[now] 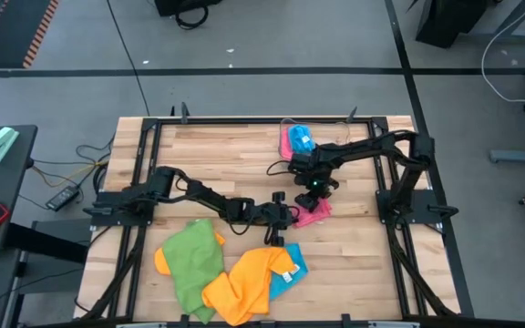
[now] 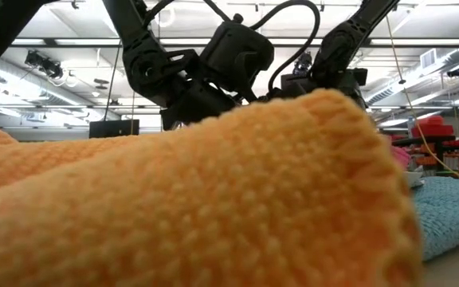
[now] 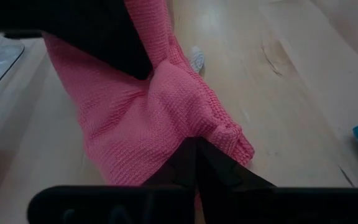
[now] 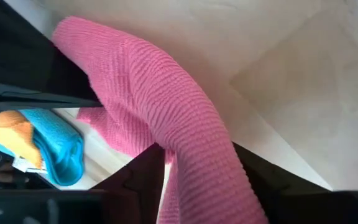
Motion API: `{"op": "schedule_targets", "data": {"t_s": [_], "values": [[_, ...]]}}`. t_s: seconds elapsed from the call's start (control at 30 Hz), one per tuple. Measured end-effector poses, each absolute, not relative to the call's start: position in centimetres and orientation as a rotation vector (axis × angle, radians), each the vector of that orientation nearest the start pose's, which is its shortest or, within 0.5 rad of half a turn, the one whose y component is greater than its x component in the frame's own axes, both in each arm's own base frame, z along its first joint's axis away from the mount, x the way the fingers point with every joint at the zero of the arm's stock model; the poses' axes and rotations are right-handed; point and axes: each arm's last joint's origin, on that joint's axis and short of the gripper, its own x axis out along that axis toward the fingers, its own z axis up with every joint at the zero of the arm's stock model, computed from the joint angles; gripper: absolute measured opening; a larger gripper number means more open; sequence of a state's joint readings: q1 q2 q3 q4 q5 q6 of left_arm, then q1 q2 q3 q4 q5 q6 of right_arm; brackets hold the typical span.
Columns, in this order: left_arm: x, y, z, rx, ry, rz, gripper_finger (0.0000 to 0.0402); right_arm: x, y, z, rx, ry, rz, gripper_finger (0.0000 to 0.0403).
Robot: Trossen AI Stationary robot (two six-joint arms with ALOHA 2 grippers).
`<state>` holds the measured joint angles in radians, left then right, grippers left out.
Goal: Fold microfiber towels
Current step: Fold the pink towel
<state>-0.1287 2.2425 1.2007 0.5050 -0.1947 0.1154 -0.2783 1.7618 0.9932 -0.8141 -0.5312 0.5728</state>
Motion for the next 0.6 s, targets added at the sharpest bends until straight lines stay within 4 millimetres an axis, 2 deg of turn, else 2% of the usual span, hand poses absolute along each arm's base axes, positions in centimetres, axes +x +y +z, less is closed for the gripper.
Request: {"op": "schedule_targets", "data": {"t_s": [0.3,0.6], "values": [[43.9,-5.1,7.9,0.198,0.539,0.034,0.0011,26.9,-6.0,16.1,1.012,1.494,-0.27,0.0188],[43.9,-5.1,7.9,0.198,0.541,0.035,0.0025,25.0,-4.2,14.3,1.011,1.6,-0.276,0.0178]]}}
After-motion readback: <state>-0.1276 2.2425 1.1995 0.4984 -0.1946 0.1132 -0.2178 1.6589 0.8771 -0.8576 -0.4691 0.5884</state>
